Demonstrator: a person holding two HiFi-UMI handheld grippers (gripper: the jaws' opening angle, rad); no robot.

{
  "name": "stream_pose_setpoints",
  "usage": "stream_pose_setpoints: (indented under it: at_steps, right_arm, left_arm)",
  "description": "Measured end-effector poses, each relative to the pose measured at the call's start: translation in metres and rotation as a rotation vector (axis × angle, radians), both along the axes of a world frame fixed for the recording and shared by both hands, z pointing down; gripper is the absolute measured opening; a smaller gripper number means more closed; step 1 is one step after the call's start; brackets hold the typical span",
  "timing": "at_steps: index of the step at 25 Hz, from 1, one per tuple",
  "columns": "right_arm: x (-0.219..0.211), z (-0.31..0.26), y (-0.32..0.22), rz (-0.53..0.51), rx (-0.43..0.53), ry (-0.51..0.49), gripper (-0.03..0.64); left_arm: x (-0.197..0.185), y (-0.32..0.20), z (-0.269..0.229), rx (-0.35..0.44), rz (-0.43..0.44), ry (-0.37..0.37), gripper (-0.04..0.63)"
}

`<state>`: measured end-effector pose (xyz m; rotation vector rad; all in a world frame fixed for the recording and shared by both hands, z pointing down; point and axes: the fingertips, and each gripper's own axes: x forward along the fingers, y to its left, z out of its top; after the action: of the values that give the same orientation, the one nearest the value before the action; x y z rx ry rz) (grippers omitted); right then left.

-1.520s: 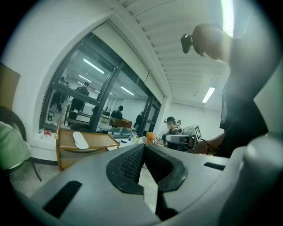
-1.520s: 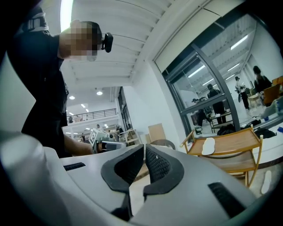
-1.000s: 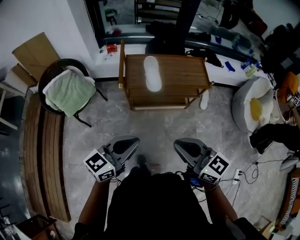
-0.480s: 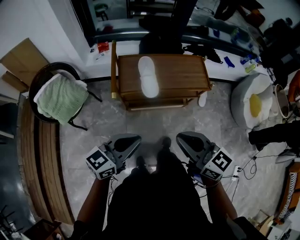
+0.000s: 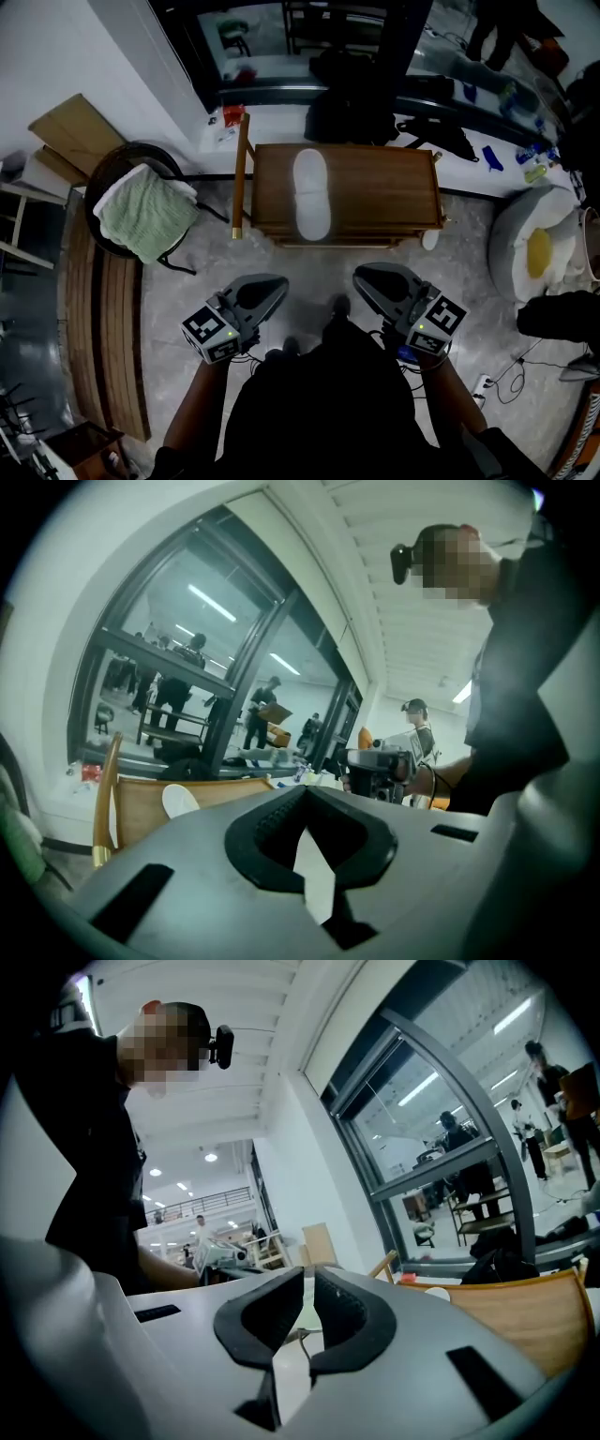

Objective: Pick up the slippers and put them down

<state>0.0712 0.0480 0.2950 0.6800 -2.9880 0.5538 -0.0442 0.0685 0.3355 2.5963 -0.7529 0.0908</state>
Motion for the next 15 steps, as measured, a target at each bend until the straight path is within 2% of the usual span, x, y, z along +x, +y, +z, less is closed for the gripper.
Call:
stream_pose_setpoints:
  at_steps: [8, 11, 15]
  right_arm:
    - [0.007, 0.019, -0.047, -0.14, -0.031, -0.025, 0.026]
    - [0.008, 0.039, -0.059, -0.124, -0.09, -0.039, 0.026]
    - [0.004, 0.067, -0.074, -0.068, -0.213, -0.09, 0.026]
  left_arm:
    - [0.009, -0.044, 0.002, -0.009, -0.11, -0.048, 0.003]
    - [0.006, -0.058, 0.011, -0.022, -0.123, -0.063, 0.003]
    - [0.002, -0.074, 0.026, -0.047, -0.101, -0.053, 0.003]
